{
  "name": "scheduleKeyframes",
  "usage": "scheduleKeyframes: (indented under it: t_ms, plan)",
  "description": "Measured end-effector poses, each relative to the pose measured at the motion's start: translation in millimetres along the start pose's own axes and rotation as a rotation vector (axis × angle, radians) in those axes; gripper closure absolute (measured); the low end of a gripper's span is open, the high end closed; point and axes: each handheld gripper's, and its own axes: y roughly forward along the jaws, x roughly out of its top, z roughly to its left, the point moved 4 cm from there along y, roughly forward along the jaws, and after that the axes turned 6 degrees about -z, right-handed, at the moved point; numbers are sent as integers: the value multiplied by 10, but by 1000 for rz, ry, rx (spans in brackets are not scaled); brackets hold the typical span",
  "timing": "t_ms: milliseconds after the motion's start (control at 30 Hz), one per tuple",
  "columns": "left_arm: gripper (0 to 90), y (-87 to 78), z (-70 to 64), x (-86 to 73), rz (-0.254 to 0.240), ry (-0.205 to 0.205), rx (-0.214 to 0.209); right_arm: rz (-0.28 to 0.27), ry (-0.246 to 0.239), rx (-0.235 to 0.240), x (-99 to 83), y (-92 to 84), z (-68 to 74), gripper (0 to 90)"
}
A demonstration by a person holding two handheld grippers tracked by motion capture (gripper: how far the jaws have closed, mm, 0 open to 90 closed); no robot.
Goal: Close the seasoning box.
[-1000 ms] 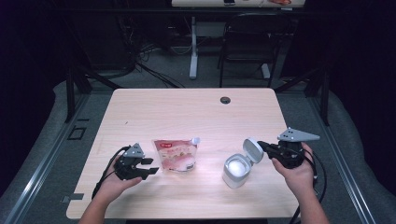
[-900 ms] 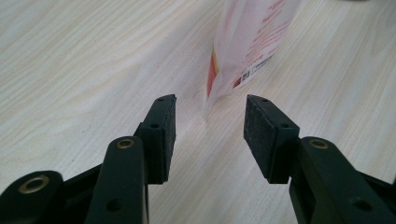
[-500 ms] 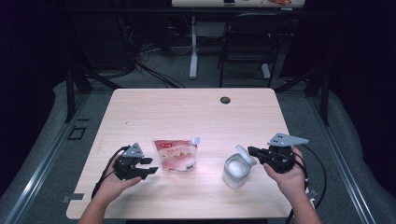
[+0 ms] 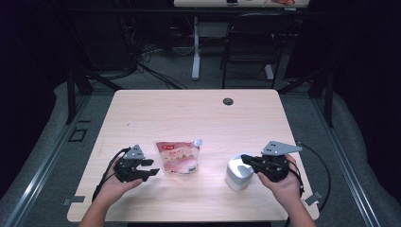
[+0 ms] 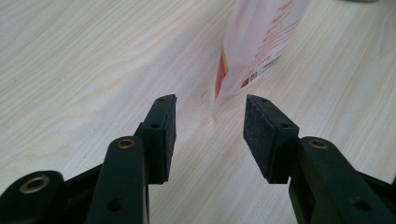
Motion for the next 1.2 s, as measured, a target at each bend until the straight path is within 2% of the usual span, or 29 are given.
scheduleKeyframes:
  t_ms: [133,267,633,833,1200]
  plan:
    - [542,5,2,-4,-1,-5,0,-6,-9,6,-14,13,45,899]
    - [542,7,11,-13,-3,-6,1,-29,-11,-18,-6,-33,24,900]
    - [543,16,38,-39,8,-11,5,-66,50,-134,-107,-290,-299,900]
    - [543,21,48,-51,5,-16,7,-102,107,-215,-181,-410,-476,900]
    - [541,25,72,-71,3,-31,13,-82,125,-303,-347,-466,-611,870]
